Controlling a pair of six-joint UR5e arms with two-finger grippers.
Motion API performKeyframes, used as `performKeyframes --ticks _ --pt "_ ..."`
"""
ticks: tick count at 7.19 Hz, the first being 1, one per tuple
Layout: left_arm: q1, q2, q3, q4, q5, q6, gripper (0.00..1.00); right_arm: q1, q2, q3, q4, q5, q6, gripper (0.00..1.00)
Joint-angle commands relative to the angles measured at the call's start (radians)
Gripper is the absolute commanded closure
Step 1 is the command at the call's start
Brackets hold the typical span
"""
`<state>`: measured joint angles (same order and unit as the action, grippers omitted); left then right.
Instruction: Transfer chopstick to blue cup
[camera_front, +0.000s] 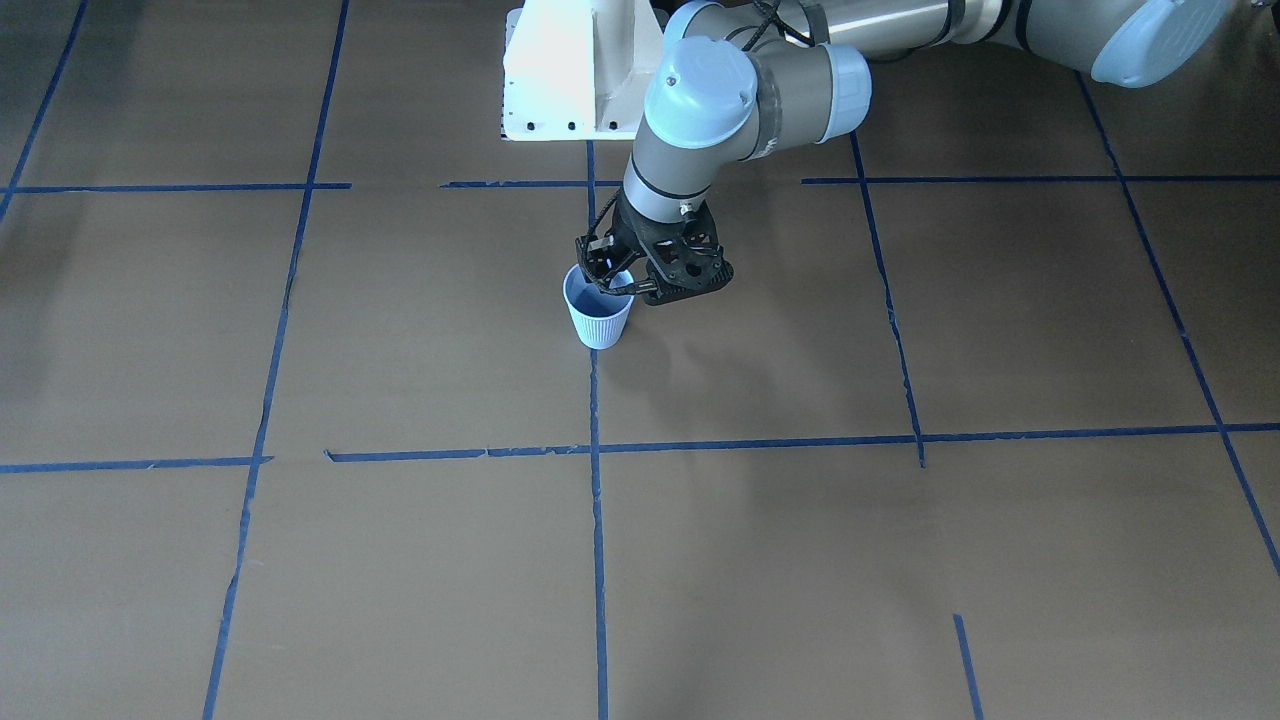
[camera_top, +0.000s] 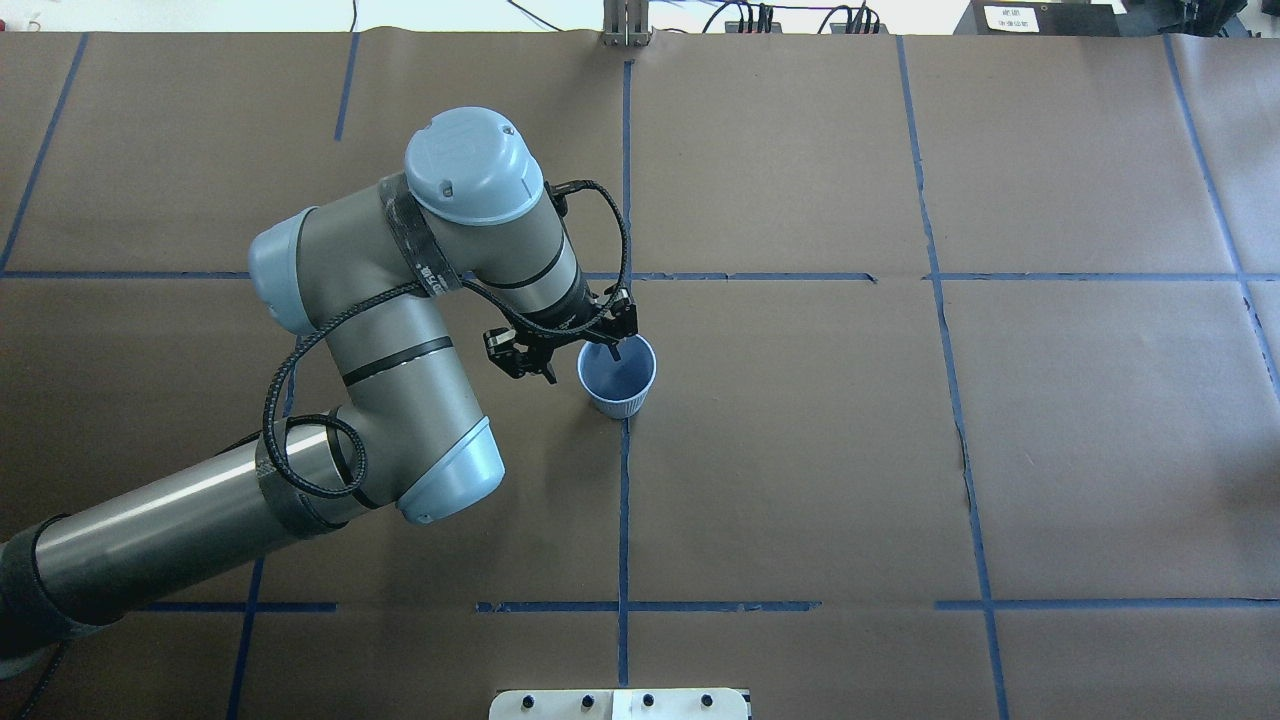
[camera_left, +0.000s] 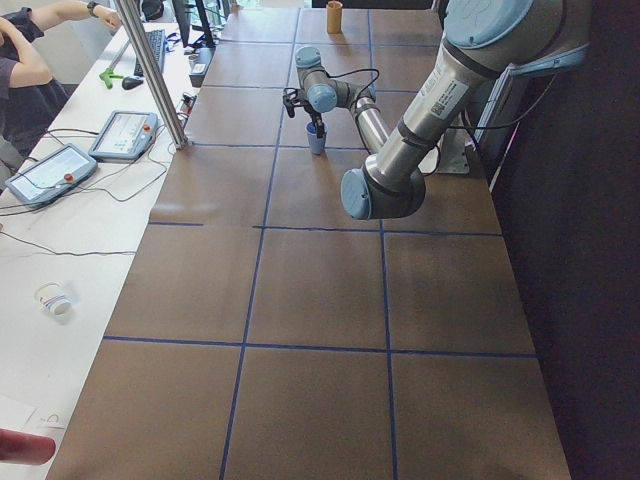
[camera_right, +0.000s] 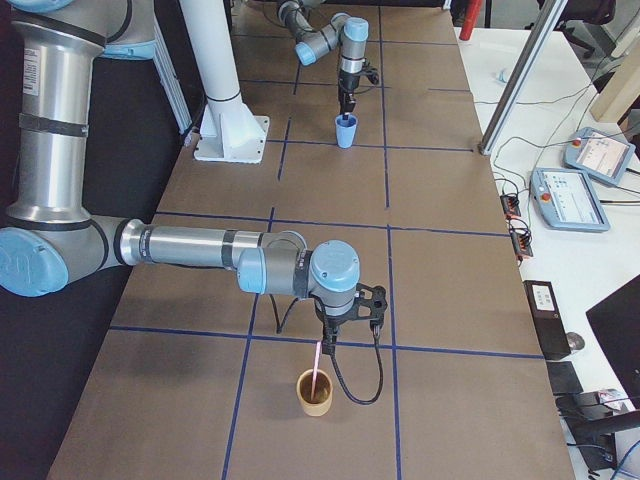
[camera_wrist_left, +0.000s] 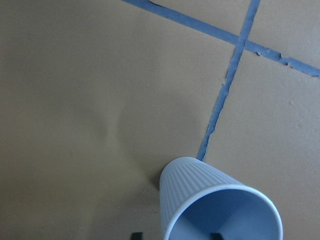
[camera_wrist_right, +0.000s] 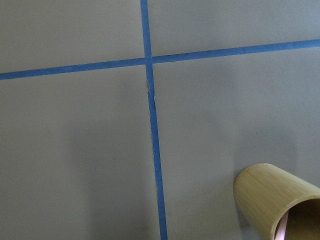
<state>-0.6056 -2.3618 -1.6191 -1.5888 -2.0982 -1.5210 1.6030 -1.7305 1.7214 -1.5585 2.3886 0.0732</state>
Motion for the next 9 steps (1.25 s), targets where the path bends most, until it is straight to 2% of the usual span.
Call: performKeyframes --ticks 1,2,5,6,8,9 --pt "-0.043 -0.001 -0.134 0.16 -0.006 0.025 0.0 0.0 0.002 0.009 0.0 0.0 0.003 0.0" --pt "-0.049 -0.001 -0.178 0.215 -0.006 0.038 0.0 0.0 0.0 0.004 0.0 -0.002 0.003 0.0" --pt "-0.074 -0.001 -0.214 0.225 -0.006 0.038 0.0 0.006 0.014 -0.003 -0.002 -0.029 0.007 0.0" --pt "-0.079 -0.002 -0.244 0.266 -0.006 0.039 0.0 0.006 0.005 0.0 0.0 -0.122 0.008 0.0" --pt "-0.086 0.001 -0.265 0.27 -0.006 0.039 0.0 0.015 0.015 -0.08 -0.002 -0.132 0.013 0.0" --pt "-0.1 0.022 -0.298 0.276 -0.008 0.068 0.0 0.015 0.005 -0.083 -0.003 -0.126 0.014 0.0"
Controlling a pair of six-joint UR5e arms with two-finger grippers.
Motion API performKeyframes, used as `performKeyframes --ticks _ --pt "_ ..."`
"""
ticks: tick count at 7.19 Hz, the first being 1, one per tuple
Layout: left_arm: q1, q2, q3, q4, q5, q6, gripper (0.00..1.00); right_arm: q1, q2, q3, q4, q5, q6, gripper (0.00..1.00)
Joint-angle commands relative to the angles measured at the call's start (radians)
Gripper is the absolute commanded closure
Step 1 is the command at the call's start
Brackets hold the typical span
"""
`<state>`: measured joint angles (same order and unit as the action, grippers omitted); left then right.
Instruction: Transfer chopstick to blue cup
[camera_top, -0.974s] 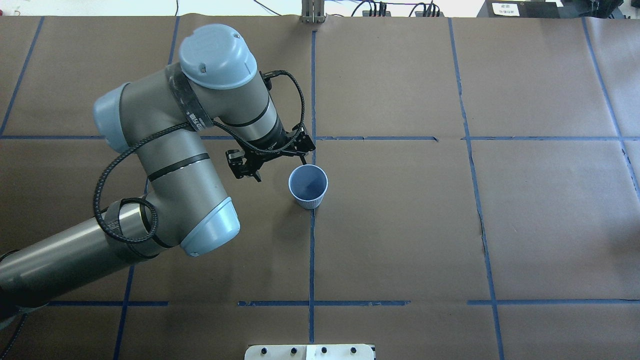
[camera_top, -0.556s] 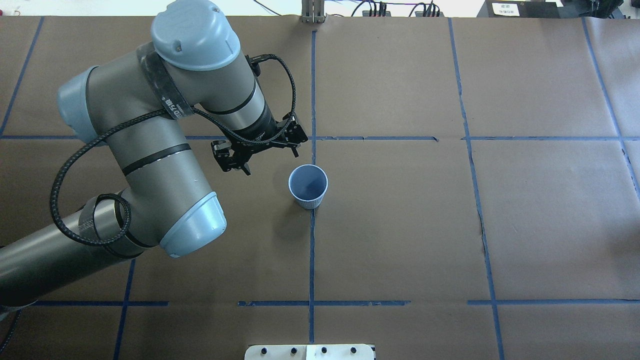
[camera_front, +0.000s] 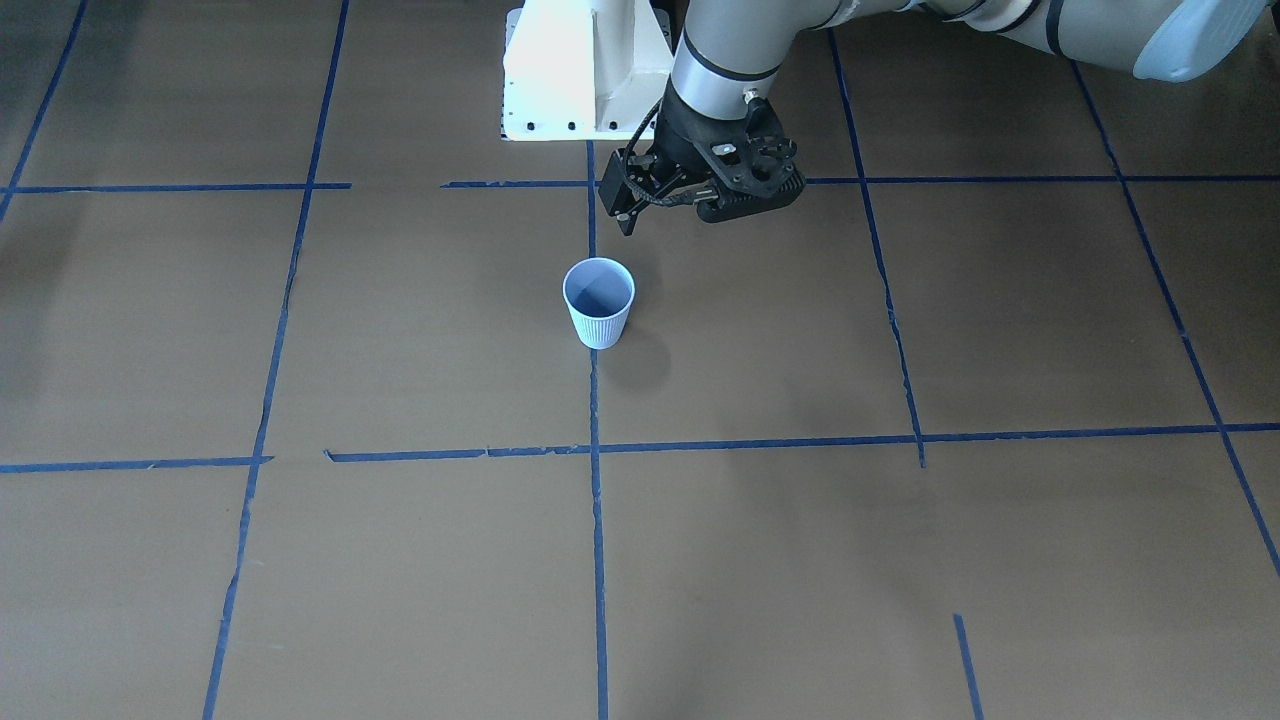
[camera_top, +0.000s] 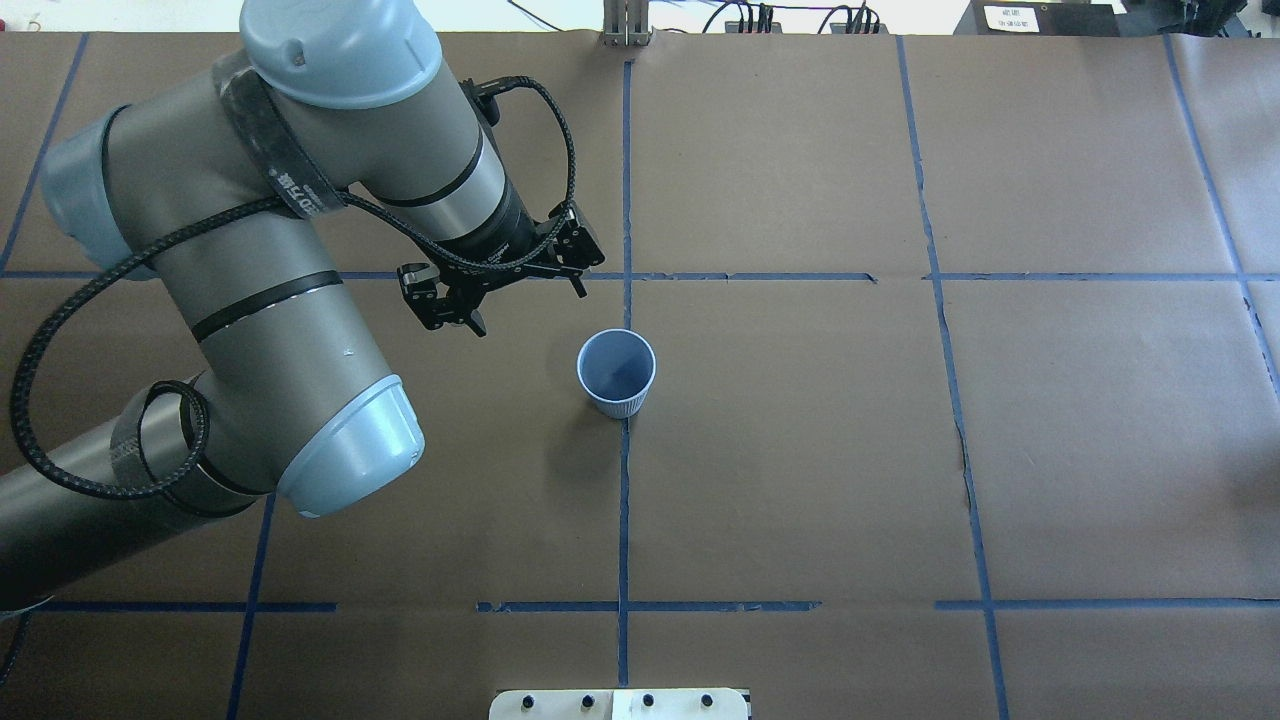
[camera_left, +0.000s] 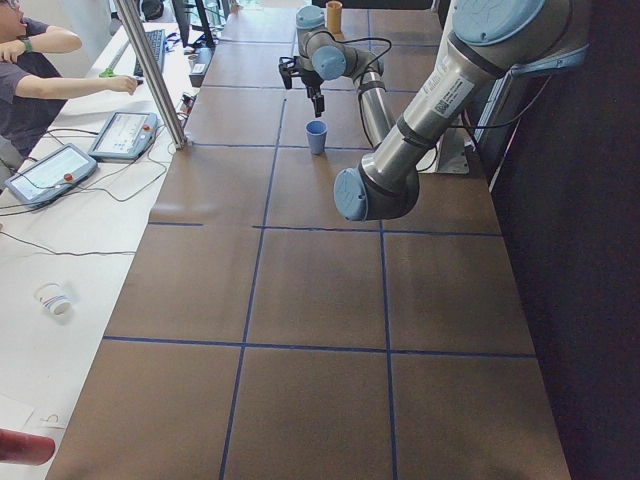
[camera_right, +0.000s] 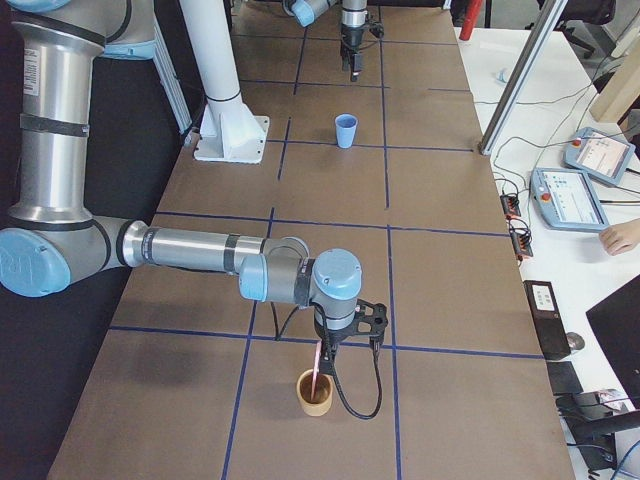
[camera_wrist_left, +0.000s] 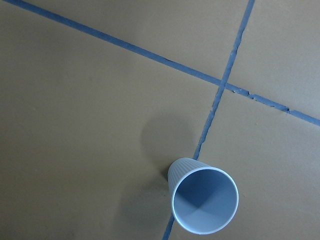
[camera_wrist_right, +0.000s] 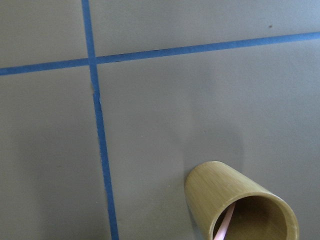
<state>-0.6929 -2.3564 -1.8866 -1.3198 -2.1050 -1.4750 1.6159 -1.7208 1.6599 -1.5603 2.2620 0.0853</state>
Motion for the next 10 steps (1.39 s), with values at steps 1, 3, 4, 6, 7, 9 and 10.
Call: performKeyframes --ticks 1,3,4,6,7,9,10 --pt "-0.022 0.063 -0.11 0.055 -0.001 0.072 0.0 0.002 -0.014 -0.023 -0.004 0.004 0.004 0.0" --pt "-0.046 0.082 -0.158 0.102 -0.01 0.116 0.0 0.002 -0.04 -0.026 -0.012 0.017 0.004 0.0" --pt "-0.046 0.082 -0.158 0.102 -0.01 0.116 0.0 0.002 -0.057 -0.031 -0.012 0.021 0.004 0.01" --pt "-0.048 0.082 -0.161 0.102 -0.01 0.116 0.0 0.002 -0.063 -0.031 -0.012 0.036 0.034 0.25" --pt "-0.048 0.082 -0.161 0.102 -0.01 0.116 0.0 0.002 -0.062 -0.022 -0.009 0.036 0.051 0.44" --pt "-0.048 0.082 -0.163 0.102 -0.012 0.116 0.0 0.019 -0.049 -0.02 -0.004 0.031 0.048 0.52" --pt "-0.048 0.08 -0.163 0.102 -0.012 0.116 0.0 0.03 -0.048 -0.019 -0.003 0.027 0.048 0.56"
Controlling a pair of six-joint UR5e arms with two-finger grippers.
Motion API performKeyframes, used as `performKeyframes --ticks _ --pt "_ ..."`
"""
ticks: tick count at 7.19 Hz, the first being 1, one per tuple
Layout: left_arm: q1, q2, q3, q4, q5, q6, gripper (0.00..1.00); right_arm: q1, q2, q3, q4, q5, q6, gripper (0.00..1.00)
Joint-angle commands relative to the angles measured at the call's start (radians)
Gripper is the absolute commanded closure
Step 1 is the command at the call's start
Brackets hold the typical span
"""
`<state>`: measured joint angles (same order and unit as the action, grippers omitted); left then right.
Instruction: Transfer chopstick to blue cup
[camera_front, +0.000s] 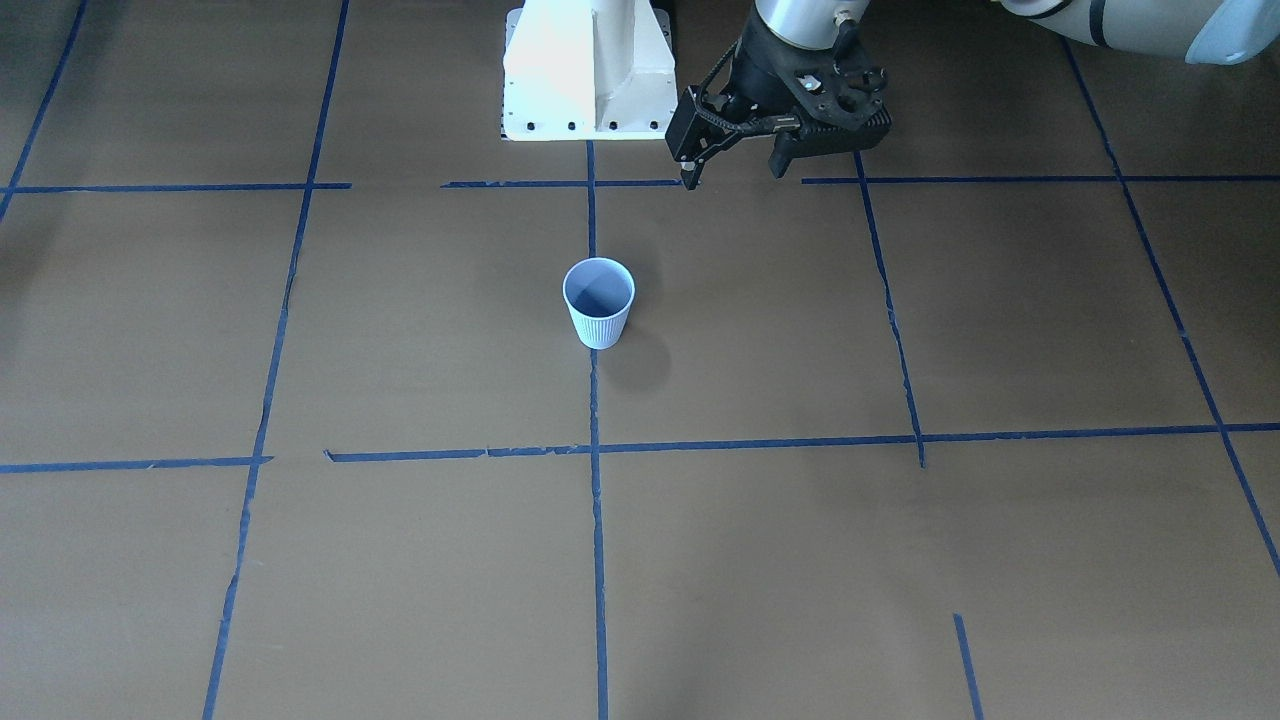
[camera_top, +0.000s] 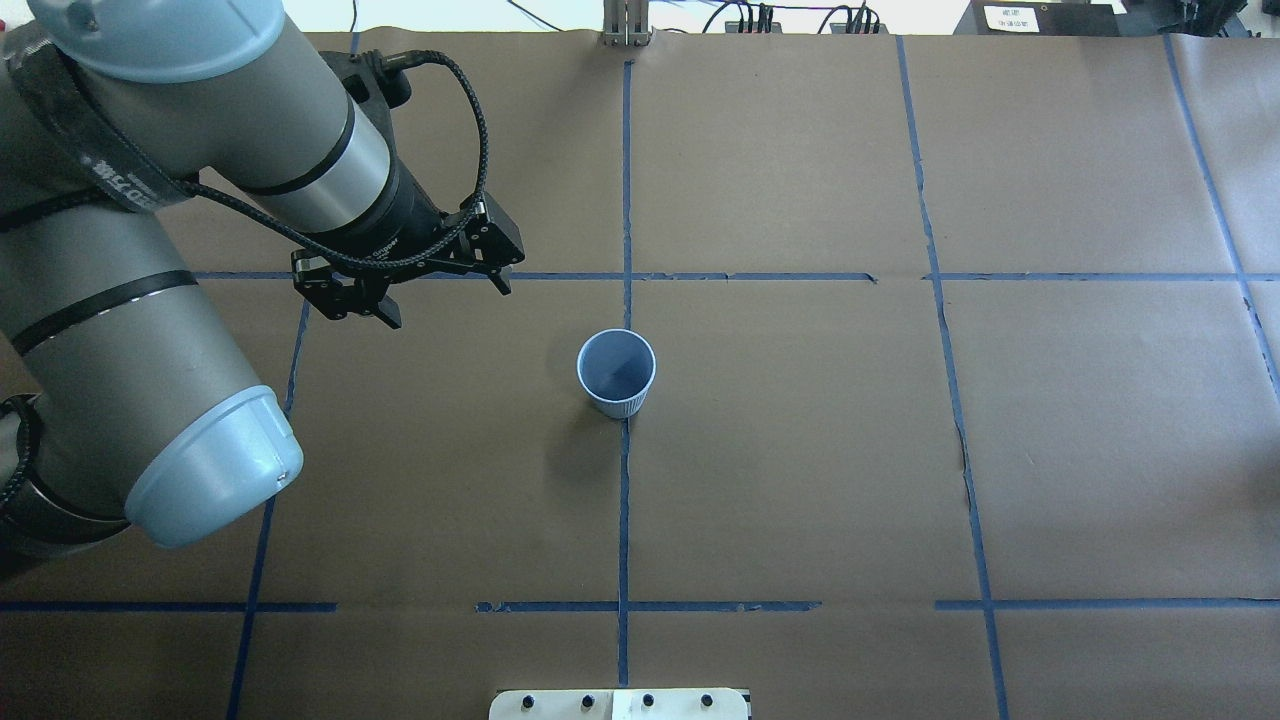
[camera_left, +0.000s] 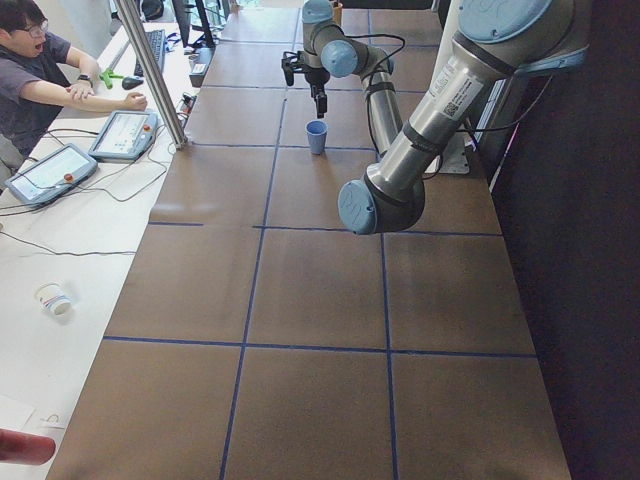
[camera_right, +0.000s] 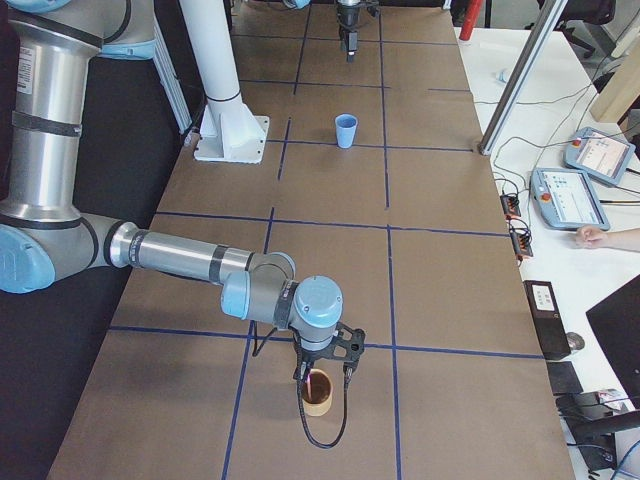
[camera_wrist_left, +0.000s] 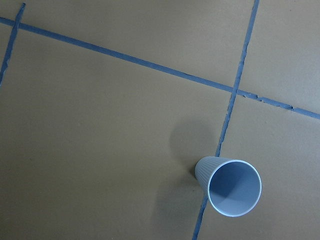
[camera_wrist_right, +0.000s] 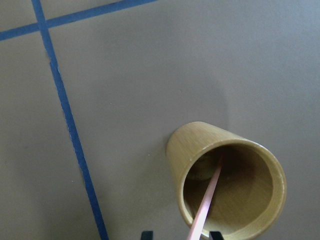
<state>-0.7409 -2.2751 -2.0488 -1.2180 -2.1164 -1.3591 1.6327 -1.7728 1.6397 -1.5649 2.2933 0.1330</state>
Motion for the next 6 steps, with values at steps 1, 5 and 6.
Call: performKeyframes --ticks 1,5,6 --pt "0.0 -0.001 -0.001 -0.002 -0.001 0.0 0.0 0.016 0.003 0.0 0.002 -0.006 -0.001 0.58" --pt "0.0 0.0 -0.011 0.0 -0.001 0.0 0.0 0.016 -0.013 -0.001 0.002 -0.005 -0.003 0.5" --pt "0.0 0.0 -0.01 0.0 -0.001 0.0 0.0 0.016 -0.025 -0.001 0.003 -0.005 -0.001 0.5"
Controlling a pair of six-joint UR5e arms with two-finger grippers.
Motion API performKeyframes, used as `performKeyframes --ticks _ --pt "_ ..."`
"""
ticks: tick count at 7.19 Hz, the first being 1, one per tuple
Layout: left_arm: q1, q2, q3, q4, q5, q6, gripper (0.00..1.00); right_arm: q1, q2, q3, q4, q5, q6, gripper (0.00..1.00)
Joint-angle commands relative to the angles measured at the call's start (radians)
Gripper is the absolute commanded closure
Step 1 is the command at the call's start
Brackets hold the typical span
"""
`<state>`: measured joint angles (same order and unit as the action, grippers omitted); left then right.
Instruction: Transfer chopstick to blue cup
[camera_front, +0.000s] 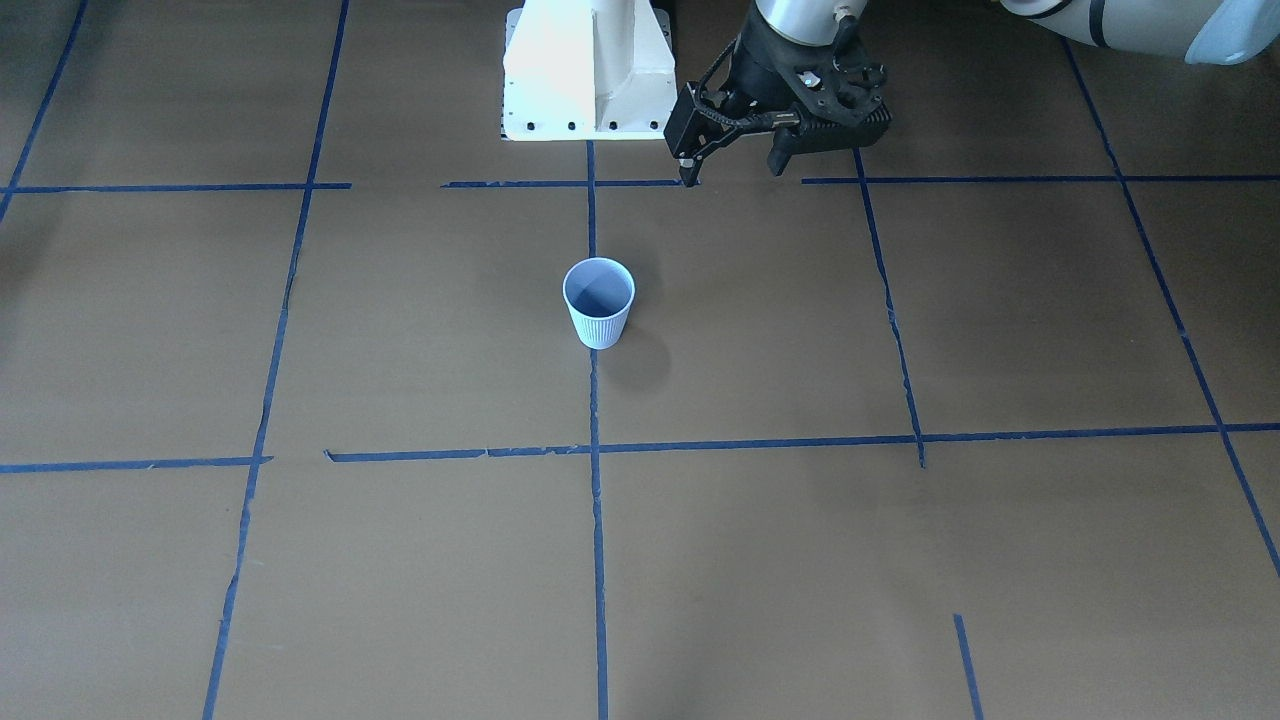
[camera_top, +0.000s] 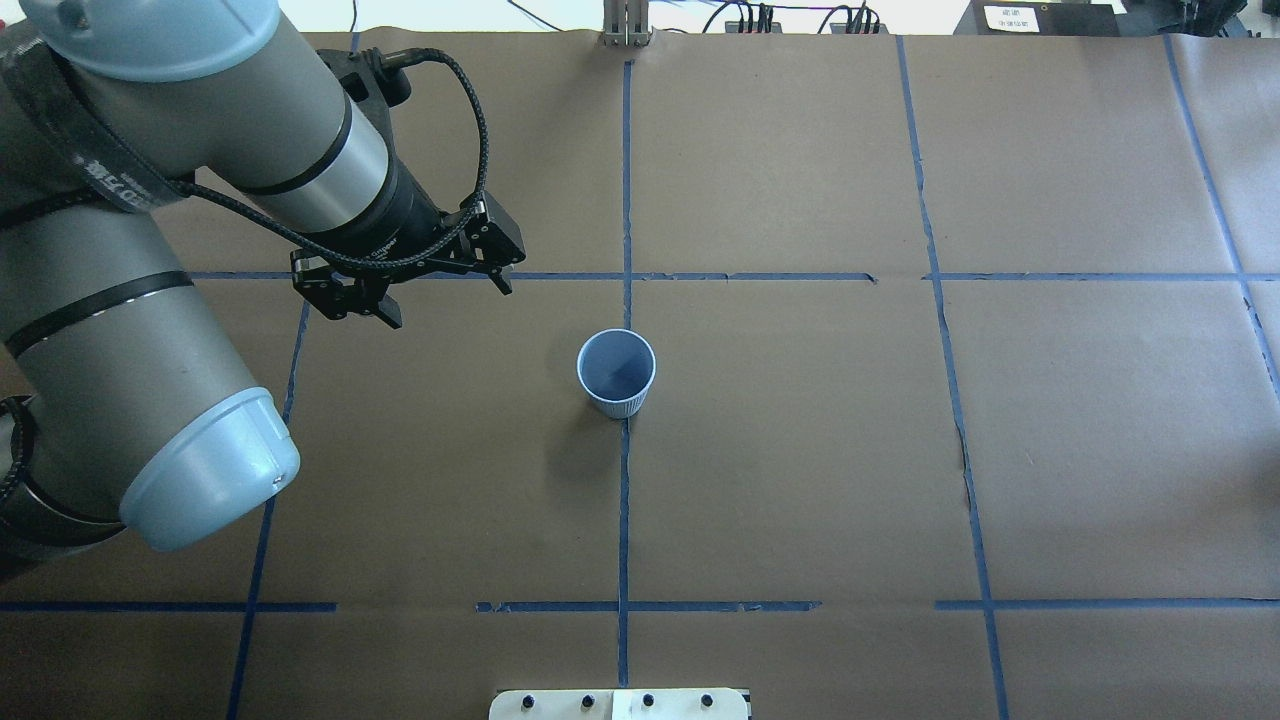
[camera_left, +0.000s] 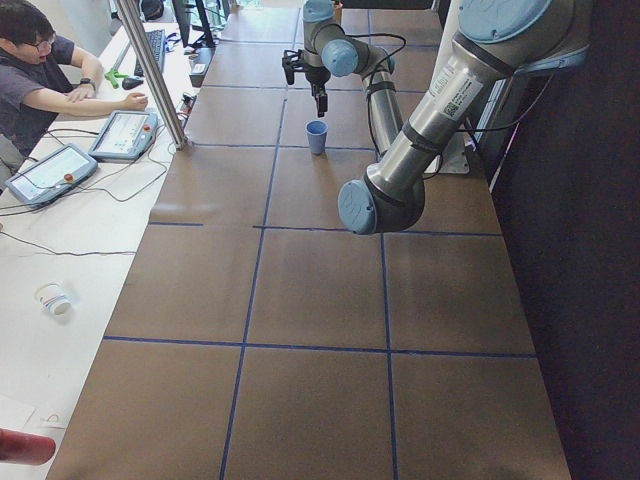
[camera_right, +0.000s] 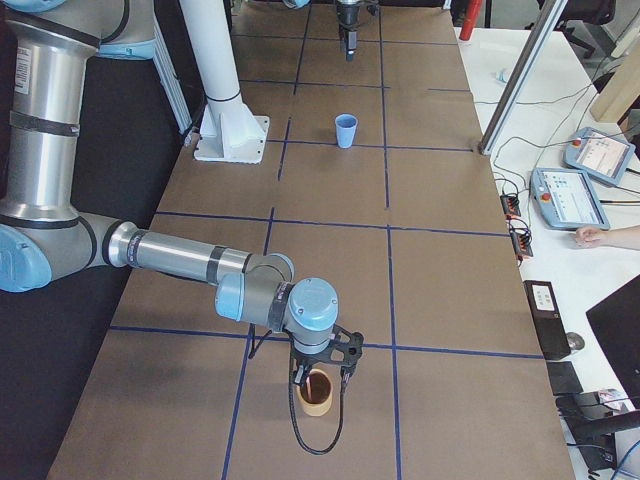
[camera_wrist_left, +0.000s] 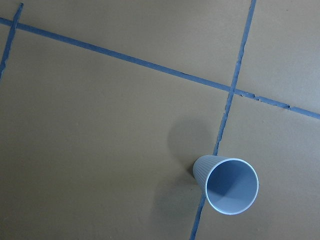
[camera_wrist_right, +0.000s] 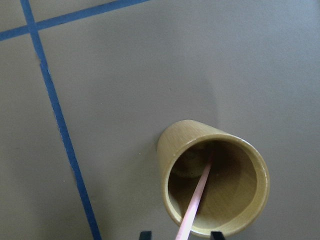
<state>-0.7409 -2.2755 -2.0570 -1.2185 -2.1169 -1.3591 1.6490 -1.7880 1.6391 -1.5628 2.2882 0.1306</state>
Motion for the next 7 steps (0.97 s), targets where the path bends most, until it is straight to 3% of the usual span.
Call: performKeyframes --ticks 1,7 --pt "0.0 -0.001 -0.003 0.001 0.0 0.0 0.0 0.0 -0.022 0.002 0.003 0.005 0.0 0.46" --pt "0.0 -0.001 -0.012 0.001 -0.002 0.0 0.0 0.0 -0.068 0.005 0.003 0.008 -0.011 0.45"
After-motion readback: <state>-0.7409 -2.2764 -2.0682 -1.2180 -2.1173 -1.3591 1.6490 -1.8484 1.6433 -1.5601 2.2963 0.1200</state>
